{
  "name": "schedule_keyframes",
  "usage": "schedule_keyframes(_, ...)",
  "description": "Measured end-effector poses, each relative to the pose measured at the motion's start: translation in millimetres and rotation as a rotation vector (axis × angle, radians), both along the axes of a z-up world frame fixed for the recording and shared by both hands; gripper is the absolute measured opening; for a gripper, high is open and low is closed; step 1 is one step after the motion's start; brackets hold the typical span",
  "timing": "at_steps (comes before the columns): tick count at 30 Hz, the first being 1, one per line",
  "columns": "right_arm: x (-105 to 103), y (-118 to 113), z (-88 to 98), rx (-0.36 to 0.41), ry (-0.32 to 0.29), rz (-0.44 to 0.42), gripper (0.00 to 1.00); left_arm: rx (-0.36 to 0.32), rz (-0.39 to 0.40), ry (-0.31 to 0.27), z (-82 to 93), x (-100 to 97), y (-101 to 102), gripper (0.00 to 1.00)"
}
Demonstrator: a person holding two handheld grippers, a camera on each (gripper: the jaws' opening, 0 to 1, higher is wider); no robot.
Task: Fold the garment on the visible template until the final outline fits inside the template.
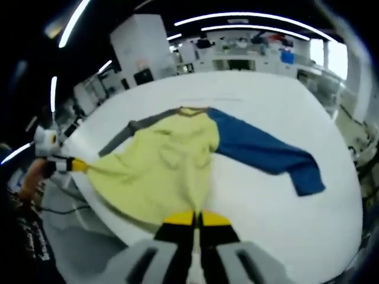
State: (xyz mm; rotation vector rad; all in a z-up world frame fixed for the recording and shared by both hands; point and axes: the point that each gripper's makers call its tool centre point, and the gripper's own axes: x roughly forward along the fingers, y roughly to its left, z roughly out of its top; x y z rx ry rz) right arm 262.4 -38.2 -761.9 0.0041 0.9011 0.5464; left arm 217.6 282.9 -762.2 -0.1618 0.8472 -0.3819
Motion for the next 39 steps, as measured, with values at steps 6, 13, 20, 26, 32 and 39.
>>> schedule_keyframes(6,-17,3,-18.7,-0.002,0.057,-0.008,0.00,0.022,0.009,0.046,-13.2,-12.3,12,0.00)
schedule_keyframes(13,-31,-4,-43.6,-0.050,0.107,-0.028,0.00,0.023,0.028,0.116,-35.9,-23.1,21,0.00)
schedule_keyframes(20,-44,-6,-65.2,-0.090,0.144,-0.023,0.00,0.059,0.031,0.169,-57.4,-34.8,23,0.00)
schedule_keyframes(26,-59,-4,-77.0,-0.136,0.169,-0.011,0.00,0.124,-0.001,0.196,-65.2,-43.8,25,0.00)
schedule_keyframes(32,-62,-7,-81.4,-0.152,0.181,-0.010,0.00,0.147,-0.010,0.218,-72.8,-50.5,29,0.00)
schedule_keyframes(39,-63,-9,-82.4,-0.155,0.183,-0.011,0.00,0.163,-0.011,0.223,-76.8,-53.4,28,0.00)
